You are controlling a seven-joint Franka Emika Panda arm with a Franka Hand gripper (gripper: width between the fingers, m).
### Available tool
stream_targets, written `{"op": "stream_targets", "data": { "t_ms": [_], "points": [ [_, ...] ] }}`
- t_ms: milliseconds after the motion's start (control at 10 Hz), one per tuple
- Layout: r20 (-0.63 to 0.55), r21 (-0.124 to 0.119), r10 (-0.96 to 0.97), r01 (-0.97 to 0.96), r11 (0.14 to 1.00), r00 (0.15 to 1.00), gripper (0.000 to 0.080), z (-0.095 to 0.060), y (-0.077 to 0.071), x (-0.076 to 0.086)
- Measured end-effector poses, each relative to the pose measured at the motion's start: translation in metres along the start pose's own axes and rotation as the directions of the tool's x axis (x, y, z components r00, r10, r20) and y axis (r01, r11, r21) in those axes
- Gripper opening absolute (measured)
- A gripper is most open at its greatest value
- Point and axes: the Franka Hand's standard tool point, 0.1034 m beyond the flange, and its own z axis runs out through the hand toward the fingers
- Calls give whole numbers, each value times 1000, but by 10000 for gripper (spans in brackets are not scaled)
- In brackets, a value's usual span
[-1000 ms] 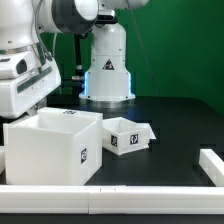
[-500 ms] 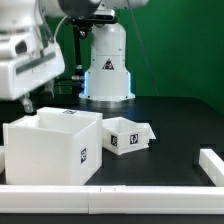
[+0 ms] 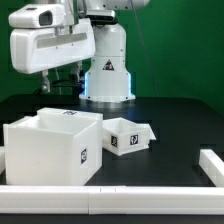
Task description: Assemble drawer
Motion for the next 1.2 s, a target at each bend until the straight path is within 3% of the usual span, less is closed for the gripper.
{"op": "stream_targets", "data": {
  "t_ms": [300,400,600,800,1200],
  "points": [
    [1,0,4,-4,1000,1000,649,0,0,1],
    [-2,-14,106,-106,994,994,649,-5,2,12],
    [-40,-46,237,-238,970,971,649,-21,10,58],
    [-43,-37,286,-288,957,957,649,-39,37,87],
    [-43,-39,283,-284,958,958,649,-33,34,84]
  ]
}}
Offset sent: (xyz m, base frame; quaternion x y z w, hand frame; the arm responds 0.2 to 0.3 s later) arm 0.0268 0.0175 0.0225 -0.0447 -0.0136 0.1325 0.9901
